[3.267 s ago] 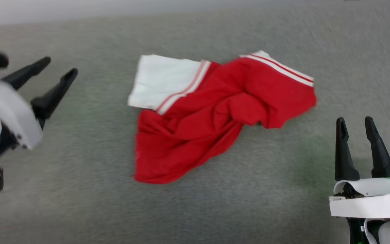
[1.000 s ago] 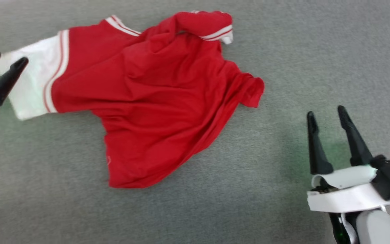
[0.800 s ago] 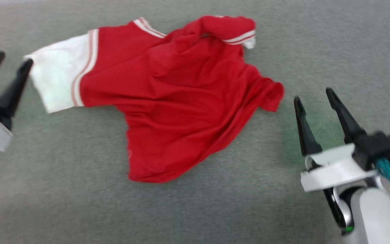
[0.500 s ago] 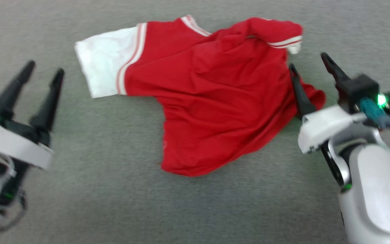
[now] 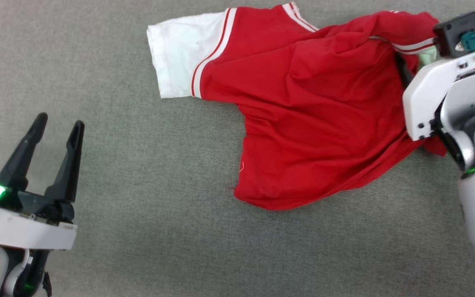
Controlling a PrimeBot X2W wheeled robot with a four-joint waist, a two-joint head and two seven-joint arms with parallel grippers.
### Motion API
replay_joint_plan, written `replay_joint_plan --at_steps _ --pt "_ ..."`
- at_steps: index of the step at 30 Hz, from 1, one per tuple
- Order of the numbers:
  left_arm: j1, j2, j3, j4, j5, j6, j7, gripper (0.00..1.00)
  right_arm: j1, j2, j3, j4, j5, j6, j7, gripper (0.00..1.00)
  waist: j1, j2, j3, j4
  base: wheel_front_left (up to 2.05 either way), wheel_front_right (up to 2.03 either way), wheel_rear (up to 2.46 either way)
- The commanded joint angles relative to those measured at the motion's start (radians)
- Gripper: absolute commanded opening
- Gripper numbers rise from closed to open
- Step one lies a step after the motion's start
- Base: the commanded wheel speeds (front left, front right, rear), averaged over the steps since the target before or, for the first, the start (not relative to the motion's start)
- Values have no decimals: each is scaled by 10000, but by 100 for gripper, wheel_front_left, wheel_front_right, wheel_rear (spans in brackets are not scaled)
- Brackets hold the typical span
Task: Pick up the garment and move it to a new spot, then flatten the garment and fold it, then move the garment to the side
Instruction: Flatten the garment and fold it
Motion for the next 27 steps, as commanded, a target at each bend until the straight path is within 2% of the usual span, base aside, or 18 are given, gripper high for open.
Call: replay_joint_plan --at_steps 1,8,9,10,15,20,23,27 --pt "155 -36 65 -109 5 19 0 100 -162 -133 11 -181 157 -14 482 100 0 0 187 102 0 0 0" --pt "90 -39 -14 -378 -310 19 -1 100 -547 -138 -27 -654 165 -14 1476 100 0 0 591 149 0 0 0" --pt "81 -37 -46 -384 -349 19 -1 100 -617 -77 5 -642 173 -14 1547 44 0 0 655 152 0 0 0" --pt "65 -36 -61 -399 -396 19 -1 100 -713 -26 -25 -639 136 -14 1538 0 0 0 715 152 0 0 0" --pt "140 16 -74 -414 -540 20 -1 100 -992 178 -281 -571 -184 -14 1650 0 0 0 891 55 0 0 0" --pt "276 23 50 -448 -613 19 -1 100 -944 74 -423 -937 -555 -14 1799 0 0 0 881 -143 0 0 0" --pt "382 28 117 -492 -644 19 -1 100 -583 -37 -419 -1714 -420 -14 2209 0 0 0 813 -323 0 0 0" --pt "561 65 255 -561 -649 19 -1 100 80 -471 -429 -3756 -105 -14 3497 0 0 0 712 -592 0 0 0"
